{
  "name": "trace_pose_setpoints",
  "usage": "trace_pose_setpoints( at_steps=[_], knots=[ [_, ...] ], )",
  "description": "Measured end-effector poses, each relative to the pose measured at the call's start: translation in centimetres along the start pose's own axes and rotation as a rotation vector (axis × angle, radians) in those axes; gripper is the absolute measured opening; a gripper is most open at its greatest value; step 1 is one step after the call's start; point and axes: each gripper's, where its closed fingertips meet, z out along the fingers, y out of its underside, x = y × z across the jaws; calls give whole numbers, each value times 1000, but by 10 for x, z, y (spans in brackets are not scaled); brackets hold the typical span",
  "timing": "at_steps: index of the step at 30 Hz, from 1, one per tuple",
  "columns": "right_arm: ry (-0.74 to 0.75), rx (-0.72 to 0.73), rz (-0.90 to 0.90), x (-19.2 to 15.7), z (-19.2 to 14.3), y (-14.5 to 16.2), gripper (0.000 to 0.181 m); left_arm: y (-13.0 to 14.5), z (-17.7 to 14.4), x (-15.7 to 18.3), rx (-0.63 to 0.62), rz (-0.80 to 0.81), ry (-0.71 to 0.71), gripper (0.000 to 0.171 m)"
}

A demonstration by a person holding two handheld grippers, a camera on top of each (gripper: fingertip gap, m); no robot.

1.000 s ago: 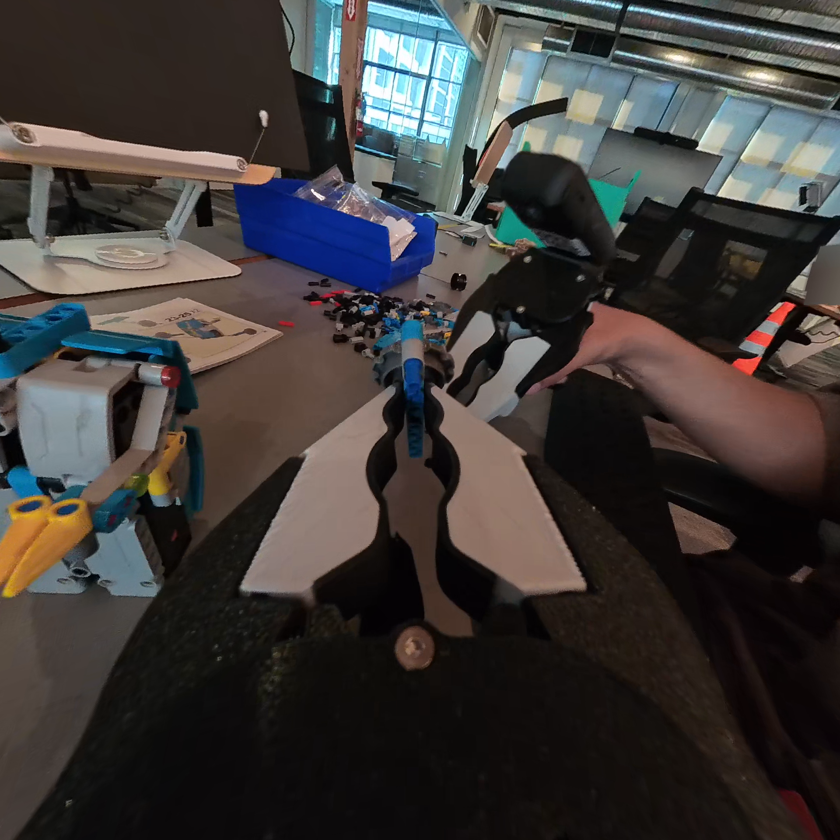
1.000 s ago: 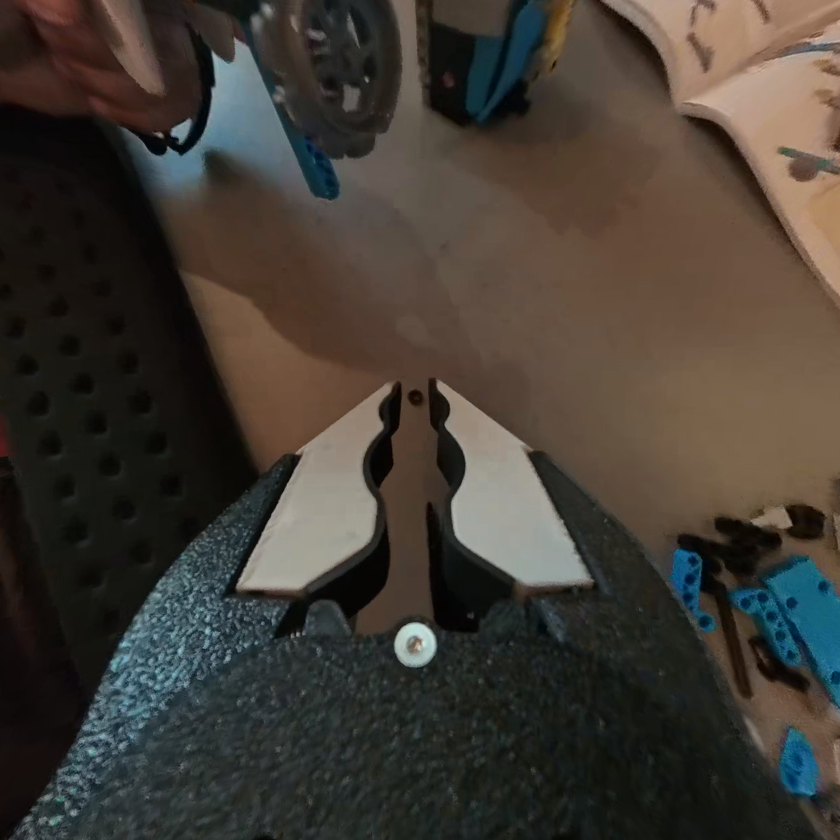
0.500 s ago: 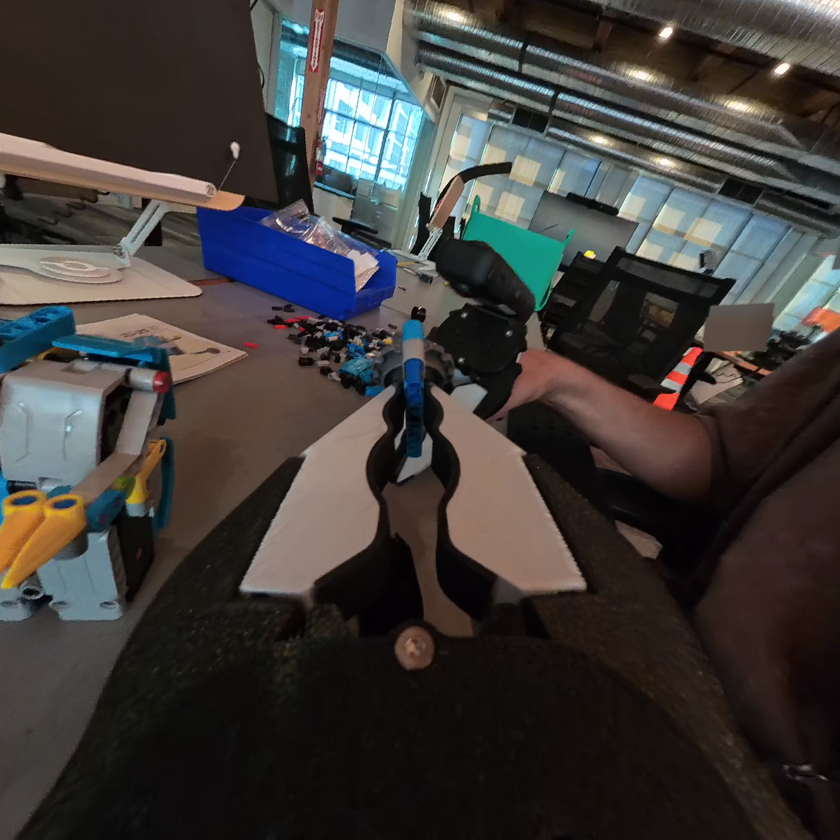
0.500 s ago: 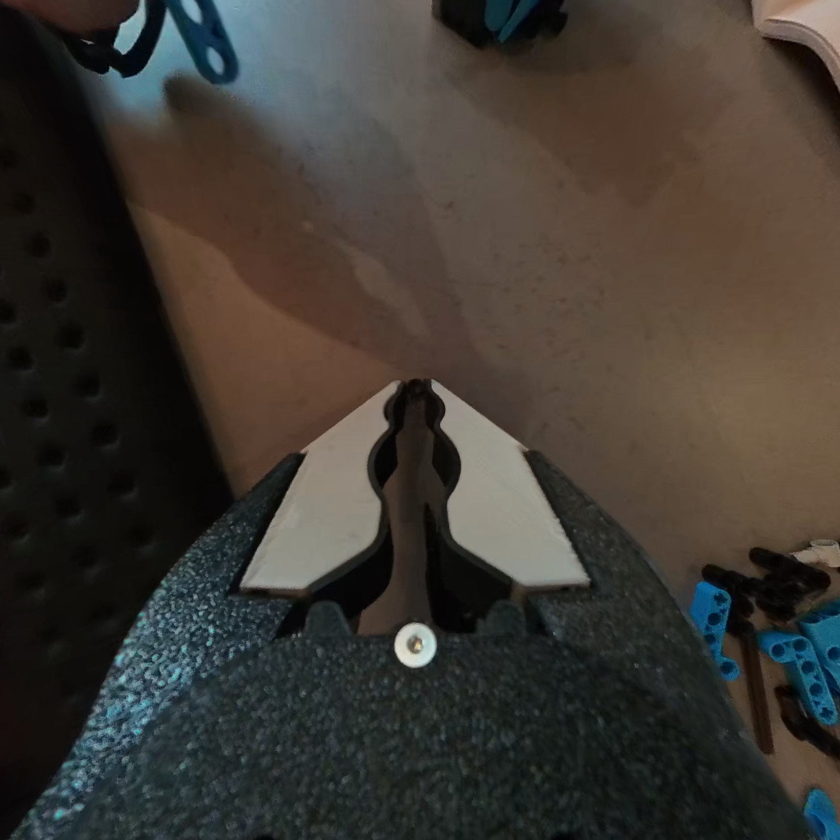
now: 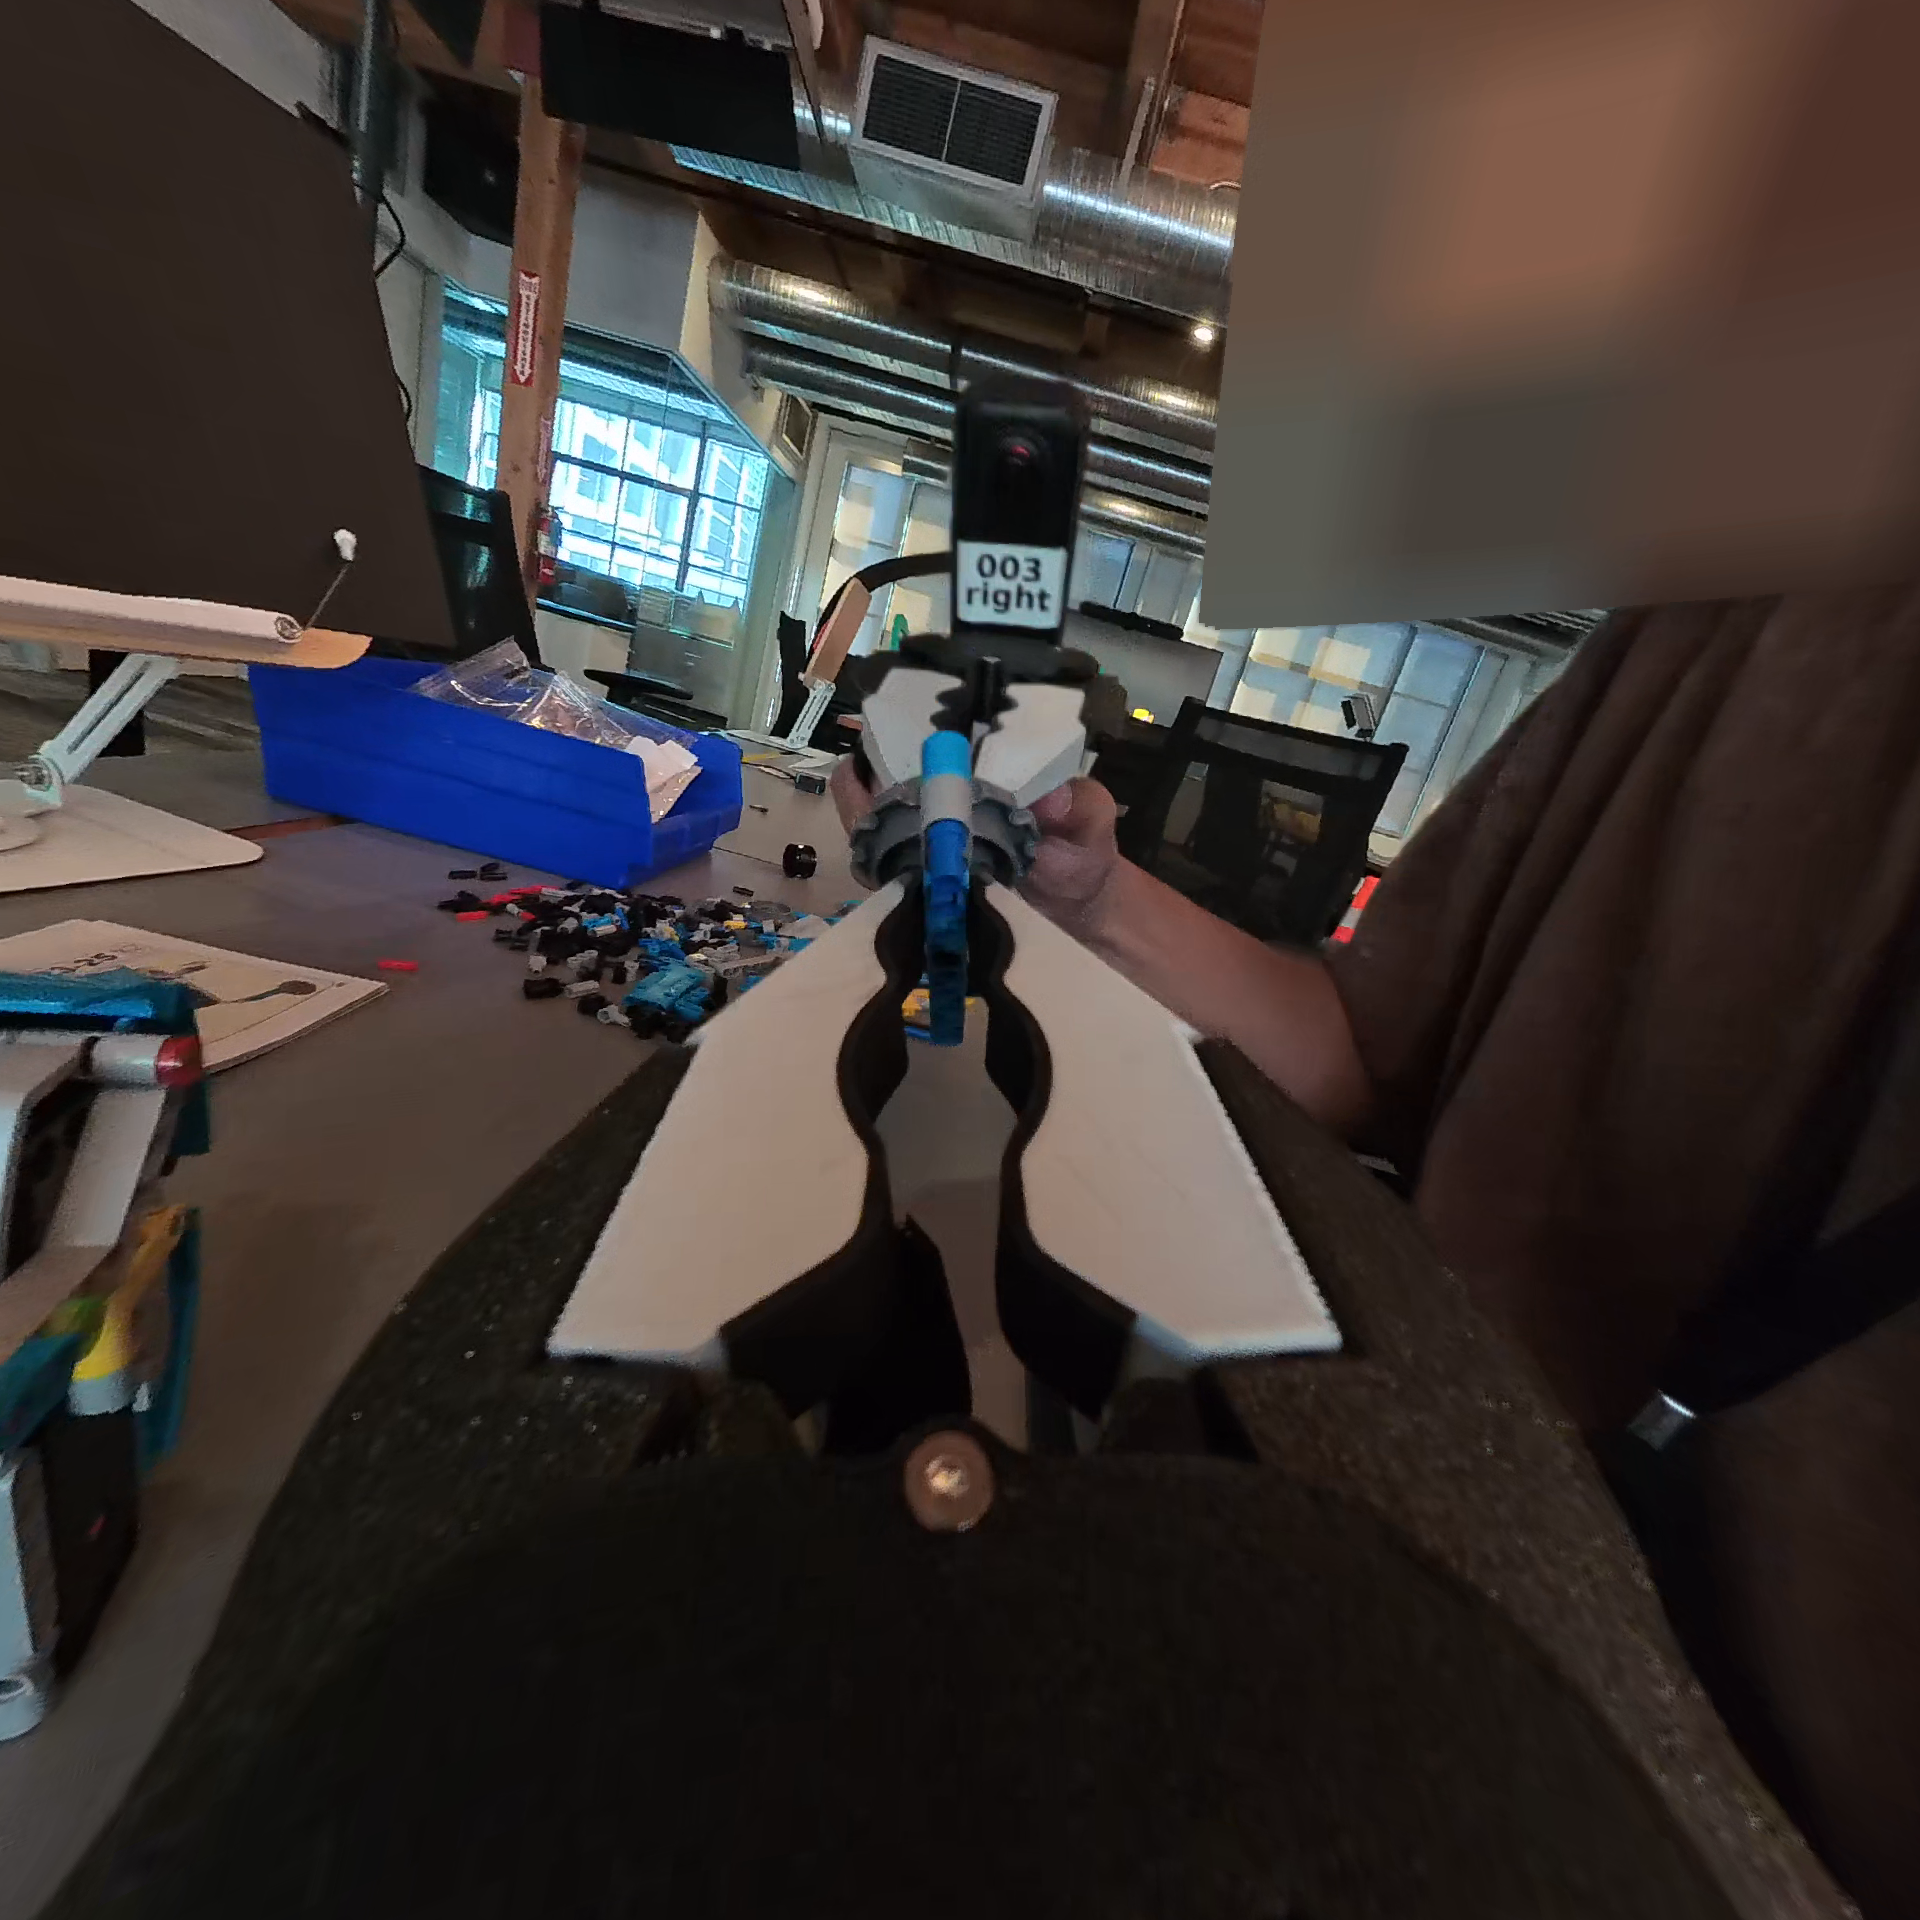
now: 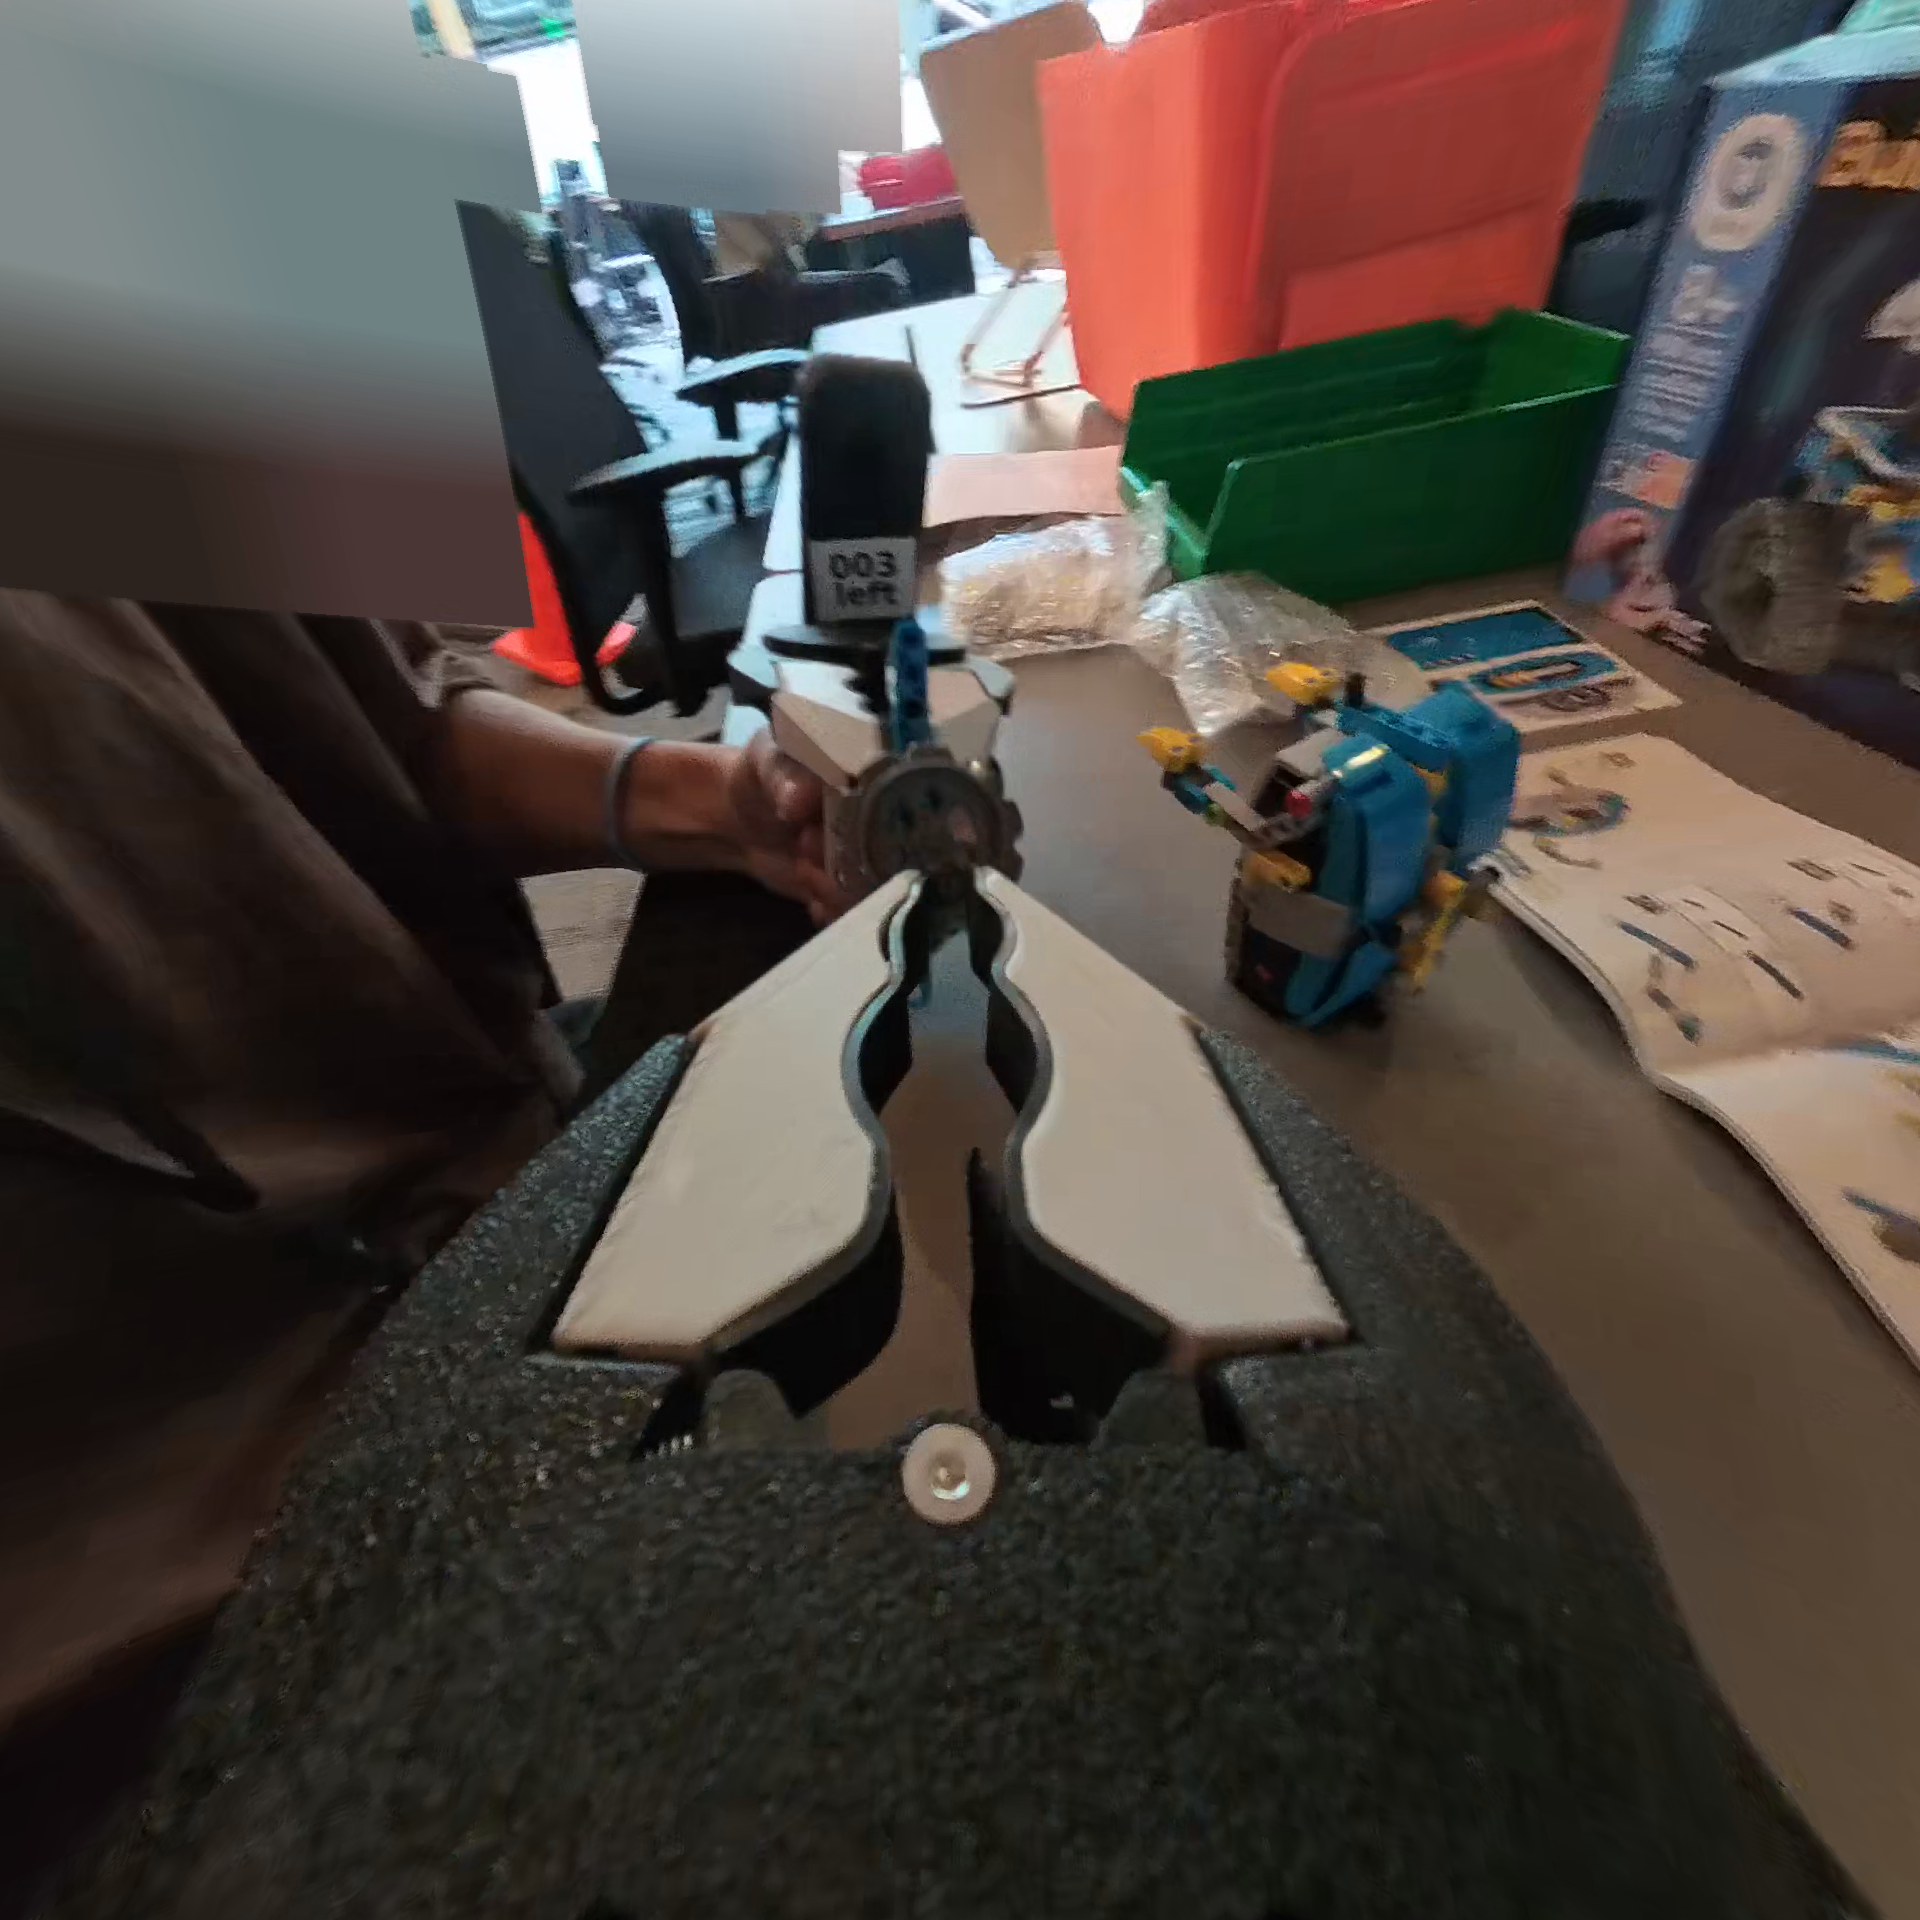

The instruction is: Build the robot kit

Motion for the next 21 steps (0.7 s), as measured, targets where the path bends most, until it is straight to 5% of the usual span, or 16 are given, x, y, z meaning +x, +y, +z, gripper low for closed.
trace_pose_setpoints(
  at_steps=[16,21],
  knots=[
    [-154,-76,51,-11,9,-8,6,-3,1,6,22,0,29,7],
    [-167,-232,-22,-19,12,-18,7,-16,-3,12,99,-31,63,7]
  ],
)
